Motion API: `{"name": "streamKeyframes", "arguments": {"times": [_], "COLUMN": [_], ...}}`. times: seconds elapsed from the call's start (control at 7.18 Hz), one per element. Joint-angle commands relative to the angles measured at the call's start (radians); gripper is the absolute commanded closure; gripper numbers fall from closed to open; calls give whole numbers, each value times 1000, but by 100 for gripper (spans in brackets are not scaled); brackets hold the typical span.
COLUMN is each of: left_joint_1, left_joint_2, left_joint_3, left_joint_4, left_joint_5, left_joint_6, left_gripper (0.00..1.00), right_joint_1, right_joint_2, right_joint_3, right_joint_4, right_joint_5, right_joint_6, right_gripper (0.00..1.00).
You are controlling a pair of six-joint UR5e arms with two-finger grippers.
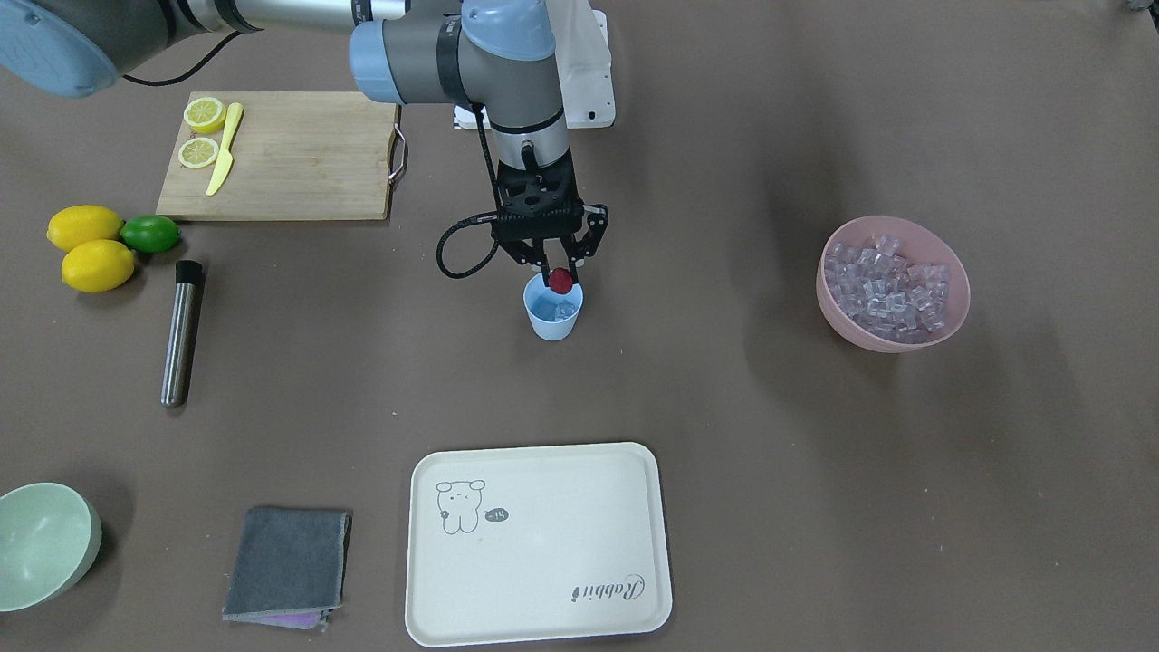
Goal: Mash ice and strawberries in cup
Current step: 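Carry the strawberry with the right gripper over the light-blue cup and release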
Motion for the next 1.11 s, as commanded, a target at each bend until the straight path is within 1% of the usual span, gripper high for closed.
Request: {"name": "streamKeyframes", "arguments": {"times": [0.0,0.14,0.42,0.7,0.84,0.98], "left_joint_1": [-1,-1,-1,-3,-1,-1], "left_joint_2": [2,2,2,5,3,0], "left_joint_3": [1,1,0,6,0,-14], "left_joint_4": [0,-2,0,6,9,9], "left_joint_5": [0,0,5,14,62,80], "left_joint_6": [1,1,2,-1,-16,-85], "left_gripper": [2,2,2,2,2,2], "right_joint_1": [14,16,36,123,148,178], "right_joint_2": [-1,-1,4,-16,-37,-53], "right_joint_3": [1,1,36,26,35,39], "right_joint_4": [-4,-6,-146,-153,-177,-228], "right_joint_5": [-1,-1,17,295,310,313], "right_joint_6": [-9,-11,-14,-22,-60,-121], "right_gripper": [12,2,0,0,0,0]}}
